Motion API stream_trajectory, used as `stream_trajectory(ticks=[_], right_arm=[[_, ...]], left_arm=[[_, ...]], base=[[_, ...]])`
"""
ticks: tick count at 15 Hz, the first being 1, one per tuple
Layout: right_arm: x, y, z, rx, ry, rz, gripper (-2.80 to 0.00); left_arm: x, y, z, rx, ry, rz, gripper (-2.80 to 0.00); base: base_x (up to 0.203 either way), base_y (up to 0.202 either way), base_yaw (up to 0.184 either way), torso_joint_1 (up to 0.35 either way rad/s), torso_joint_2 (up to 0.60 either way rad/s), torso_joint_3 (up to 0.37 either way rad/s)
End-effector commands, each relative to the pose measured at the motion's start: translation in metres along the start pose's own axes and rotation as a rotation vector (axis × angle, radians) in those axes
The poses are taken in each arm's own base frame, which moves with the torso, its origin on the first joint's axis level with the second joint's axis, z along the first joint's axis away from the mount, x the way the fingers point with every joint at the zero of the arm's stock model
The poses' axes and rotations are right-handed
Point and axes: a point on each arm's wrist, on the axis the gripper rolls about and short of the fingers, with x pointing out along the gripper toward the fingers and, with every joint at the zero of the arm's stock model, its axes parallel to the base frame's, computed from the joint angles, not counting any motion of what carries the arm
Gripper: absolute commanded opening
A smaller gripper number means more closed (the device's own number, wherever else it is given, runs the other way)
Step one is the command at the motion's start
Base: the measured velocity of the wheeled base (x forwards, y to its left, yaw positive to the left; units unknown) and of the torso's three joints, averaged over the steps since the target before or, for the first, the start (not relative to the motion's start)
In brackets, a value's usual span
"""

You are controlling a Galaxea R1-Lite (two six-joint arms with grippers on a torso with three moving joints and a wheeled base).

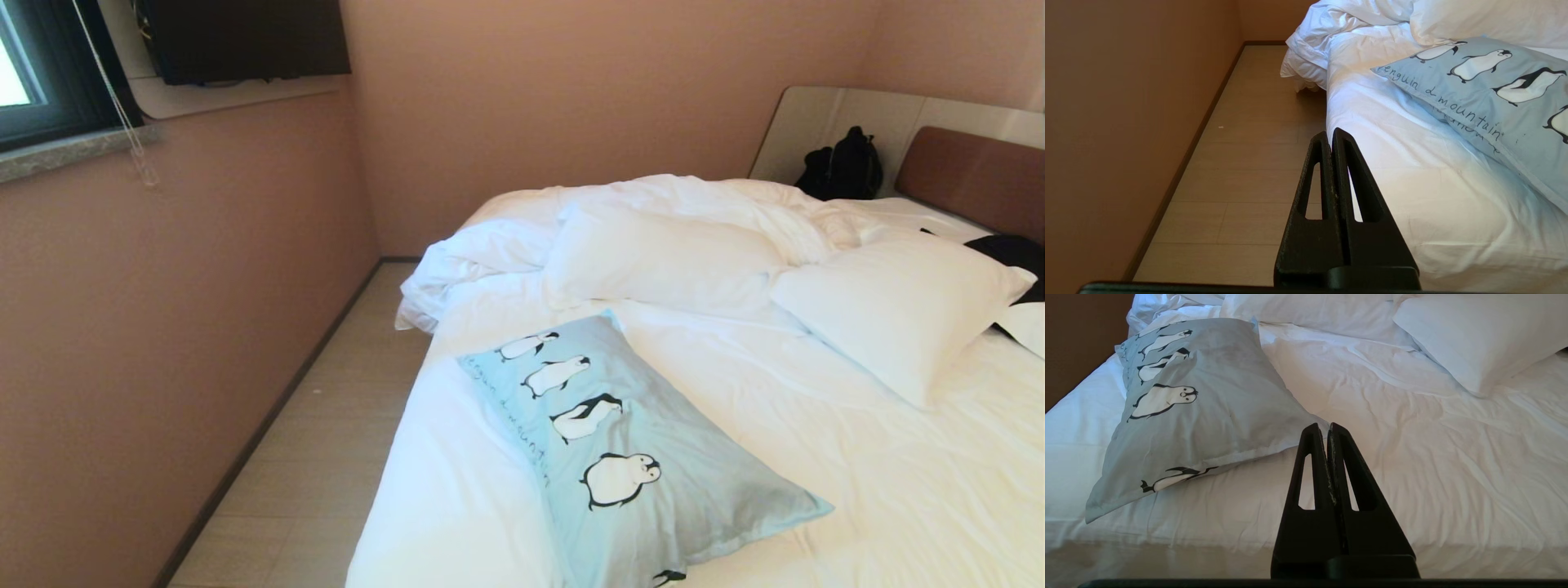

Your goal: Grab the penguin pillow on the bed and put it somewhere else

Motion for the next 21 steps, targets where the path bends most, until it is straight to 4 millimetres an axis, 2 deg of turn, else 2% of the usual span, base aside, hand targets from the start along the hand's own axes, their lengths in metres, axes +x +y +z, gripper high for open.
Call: stream_trajectory(ticks=[1,21], right_arm=[[0.0001,0.0000,0.0000,-0.001,0.001,0.001,-2.80],[0.0001,0.0000,0.0000,0.001,0.001,0.001,-2.80]], left_arm=[[0.0000,0.0000,0.0000,-0.001,-0.001,0.001,-2.80],[0.0000,0.0000,0.0000,0.001,-0.001,0.001,-2.80]], base=[[0.000,0.000,0.000,0.000,0.00,0.000],[0.000,0.000,0.000,0.000,0.00,0.000]])
